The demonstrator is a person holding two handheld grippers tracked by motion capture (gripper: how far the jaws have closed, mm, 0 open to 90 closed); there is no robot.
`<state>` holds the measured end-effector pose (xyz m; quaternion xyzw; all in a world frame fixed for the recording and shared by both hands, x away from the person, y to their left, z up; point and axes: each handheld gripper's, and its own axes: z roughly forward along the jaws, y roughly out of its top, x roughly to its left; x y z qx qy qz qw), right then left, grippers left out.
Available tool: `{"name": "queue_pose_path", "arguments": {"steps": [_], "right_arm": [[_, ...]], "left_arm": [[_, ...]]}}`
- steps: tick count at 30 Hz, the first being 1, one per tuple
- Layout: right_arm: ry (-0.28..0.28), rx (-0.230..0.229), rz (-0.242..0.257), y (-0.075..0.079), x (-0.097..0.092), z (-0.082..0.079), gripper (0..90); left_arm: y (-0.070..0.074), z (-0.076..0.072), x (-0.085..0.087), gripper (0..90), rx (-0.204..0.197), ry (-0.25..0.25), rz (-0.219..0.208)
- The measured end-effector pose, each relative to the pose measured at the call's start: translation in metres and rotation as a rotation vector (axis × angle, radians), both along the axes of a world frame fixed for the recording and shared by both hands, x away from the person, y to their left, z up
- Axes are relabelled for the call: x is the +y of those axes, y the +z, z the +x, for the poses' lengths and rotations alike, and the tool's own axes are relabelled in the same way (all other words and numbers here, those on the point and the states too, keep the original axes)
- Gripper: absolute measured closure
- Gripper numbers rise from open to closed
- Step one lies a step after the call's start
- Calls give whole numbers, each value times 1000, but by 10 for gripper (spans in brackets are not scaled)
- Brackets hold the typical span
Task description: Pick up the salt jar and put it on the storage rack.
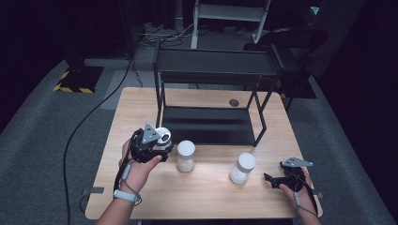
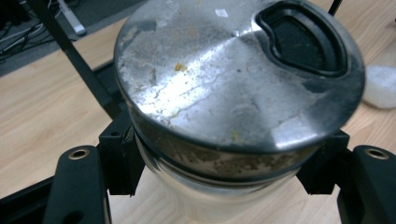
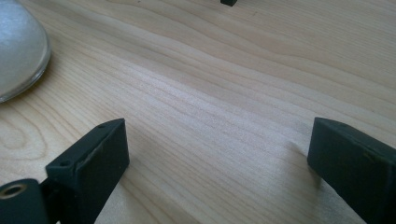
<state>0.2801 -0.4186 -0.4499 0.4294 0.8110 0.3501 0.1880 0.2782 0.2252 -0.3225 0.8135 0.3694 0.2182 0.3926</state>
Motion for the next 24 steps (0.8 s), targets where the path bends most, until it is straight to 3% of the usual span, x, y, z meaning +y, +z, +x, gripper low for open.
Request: {"name": "queue_pose_path", "arguments": {"steps": [13,24], "right_arm": [[0,0,0,0,0,0,51],[0,0,0,0,0,0,52]], "left_arm": [[24,27,-13,301,-52,-8,26],[21,60,-29,301,-59,-31,11]]}}
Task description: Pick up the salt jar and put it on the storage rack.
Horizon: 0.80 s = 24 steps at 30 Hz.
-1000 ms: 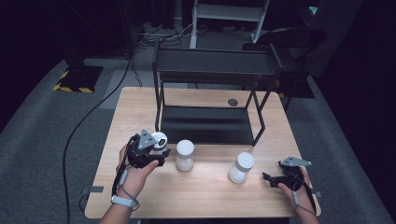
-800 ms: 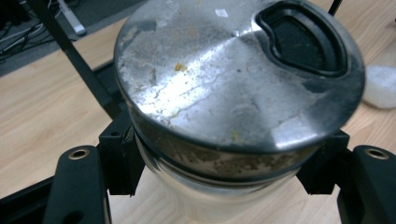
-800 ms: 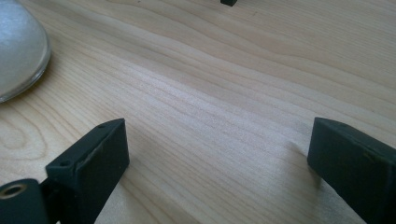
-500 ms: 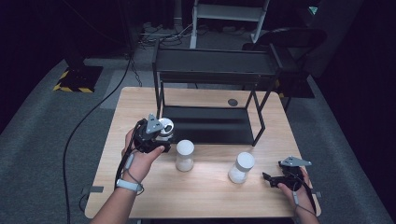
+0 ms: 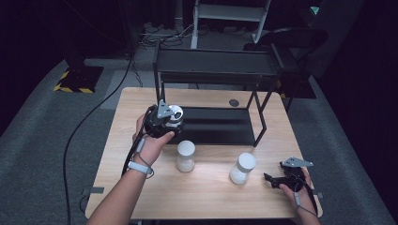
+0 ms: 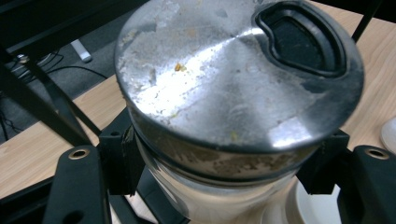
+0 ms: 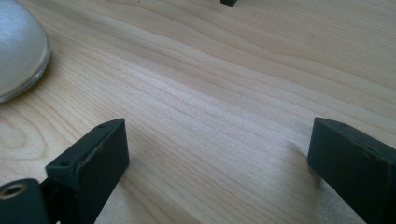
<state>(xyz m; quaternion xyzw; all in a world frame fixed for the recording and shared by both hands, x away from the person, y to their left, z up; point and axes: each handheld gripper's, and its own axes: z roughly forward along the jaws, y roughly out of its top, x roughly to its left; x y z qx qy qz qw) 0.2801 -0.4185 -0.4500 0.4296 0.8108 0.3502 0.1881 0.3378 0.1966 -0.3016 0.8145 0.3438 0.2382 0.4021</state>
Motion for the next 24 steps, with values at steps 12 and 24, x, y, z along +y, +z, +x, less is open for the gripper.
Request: {"name": "queue_pose_path", "arguments": {"steps": [12,24], "right_arm": [[0,0,-1,0,0,0,52],[-2,0,0,0,0,0,52]], "left_arm": [[-13,34,-12,301,36,-17,9],[-37,64,-26,301,71,-38,37]]}}
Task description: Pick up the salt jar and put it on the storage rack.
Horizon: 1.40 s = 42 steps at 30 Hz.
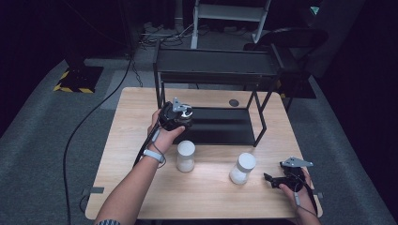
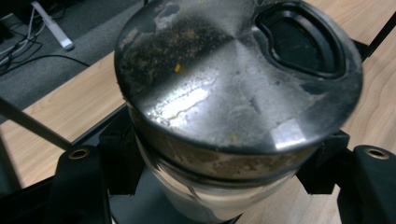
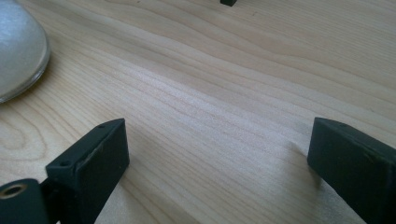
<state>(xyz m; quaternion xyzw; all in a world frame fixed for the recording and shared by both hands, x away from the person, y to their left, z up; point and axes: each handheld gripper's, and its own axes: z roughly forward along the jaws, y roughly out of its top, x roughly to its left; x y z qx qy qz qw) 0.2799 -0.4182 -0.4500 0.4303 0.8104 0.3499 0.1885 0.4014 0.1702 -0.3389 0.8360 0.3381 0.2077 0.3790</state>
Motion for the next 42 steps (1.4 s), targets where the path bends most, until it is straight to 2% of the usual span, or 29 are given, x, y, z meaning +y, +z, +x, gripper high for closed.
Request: {"name": "queue_pose_path", "arguments": {"steps": [2,4,6,8,11,13,21,39,42], "right_arm": [[0,0,0,0,0,0,52],[0,0,0,0,0,0,52],[0,0,0,0,0,0,51],[0,0,0,0,0,0,52],[0,0,0,0,0,0,52],[0,0,0,0,0,0,52],[-1,0,-1,0,0,0,52],[-4,1,-1,0,1,0,52],[-3,0,-1,0,1,0,52]], "left_arm": [[-3,4,0,301,6,-4,1],[-9,12,-1,301,31,-5,-8],[-9,12,-8,301,16,-2,37],[-9,13,-10,301,27,8,39],[-11,19,-8,301,58,4,5],[-13,21,-10,301,59,3,15],[-21,28,-14,301,77,-11,8],[-43,48,-18,301,138,-18,8],[-47,51,-18,301,150,-32,14]]}}
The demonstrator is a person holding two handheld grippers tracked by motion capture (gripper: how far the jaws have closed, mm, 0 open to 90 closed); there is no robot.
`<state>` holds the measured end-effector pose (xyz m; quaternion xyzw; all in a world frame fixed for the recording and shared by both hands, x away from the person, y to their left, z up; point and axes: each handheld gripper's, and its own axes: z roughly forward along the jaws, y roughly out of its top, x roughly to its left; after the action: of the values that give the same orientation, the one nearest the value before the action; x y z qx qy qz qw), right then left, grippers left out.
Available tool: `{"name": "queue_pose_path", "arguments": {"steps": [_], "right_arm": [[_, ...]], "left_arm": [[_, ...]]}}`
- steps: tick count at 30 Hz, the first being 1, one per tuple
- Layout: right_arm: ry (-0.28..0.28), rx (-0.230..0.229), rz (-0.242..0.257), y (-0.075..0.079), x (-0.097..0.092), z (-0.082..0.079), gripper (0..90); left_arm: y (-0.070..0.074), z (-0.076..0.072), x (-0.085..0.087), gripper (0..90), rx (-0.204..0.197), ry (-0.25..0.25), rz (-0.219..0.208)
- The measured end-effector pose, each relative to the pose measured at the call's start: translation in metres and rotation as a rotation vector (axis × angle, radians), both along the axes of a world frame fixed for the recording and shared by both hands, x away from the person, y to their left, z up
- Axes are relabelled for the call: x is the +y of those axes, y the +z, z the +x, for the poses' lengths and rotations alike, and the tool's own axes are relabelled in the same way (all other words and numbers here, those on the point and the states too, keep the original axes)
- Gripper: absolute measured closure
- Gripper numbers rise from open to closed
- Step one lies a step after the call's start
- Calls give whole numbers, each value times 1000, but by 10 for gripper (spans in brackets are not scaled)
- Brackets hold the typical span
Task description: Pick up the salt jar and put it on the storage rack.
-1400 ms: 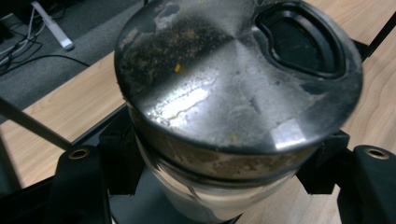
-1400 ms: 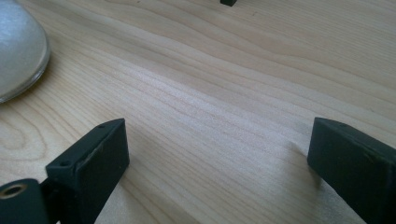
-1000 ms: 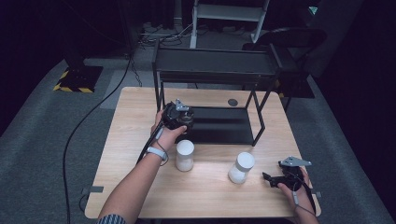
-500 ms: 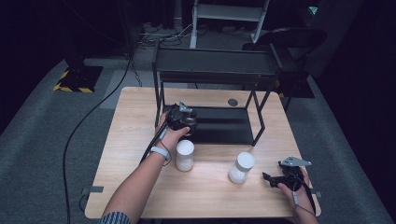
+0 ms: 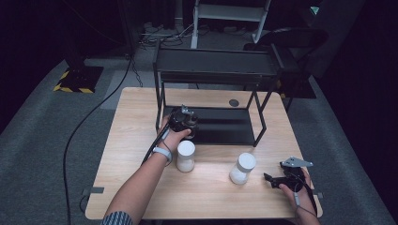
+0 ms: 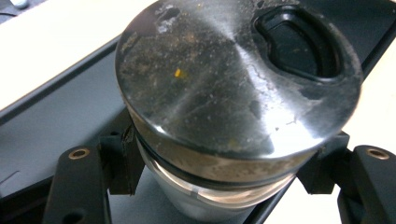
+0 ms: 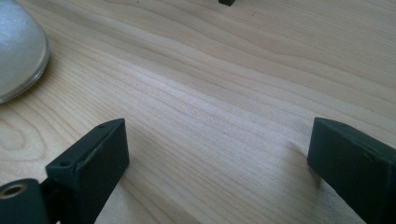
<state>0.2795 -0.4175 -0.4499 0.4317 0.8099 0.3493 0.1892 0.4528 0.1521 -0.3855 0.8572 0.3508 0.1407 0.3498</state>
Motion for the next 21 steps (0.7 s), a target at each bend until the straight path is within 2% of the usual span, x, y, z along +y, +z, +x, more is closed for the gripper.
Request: {"name": "queue_pose_path", "arguments": {"steps": [12,19,21], "right_arm": [[-4,0,0,0,1,0,52],[-6,0,0,0,1,-1,52],[-6,0,0,0,1,-1,52]], "left_arm": [[-6,5,6,300,19,-1,-19],[-6,4,5,297,16,7,-19],[-5,2,6,267,10,16,-34]]}}
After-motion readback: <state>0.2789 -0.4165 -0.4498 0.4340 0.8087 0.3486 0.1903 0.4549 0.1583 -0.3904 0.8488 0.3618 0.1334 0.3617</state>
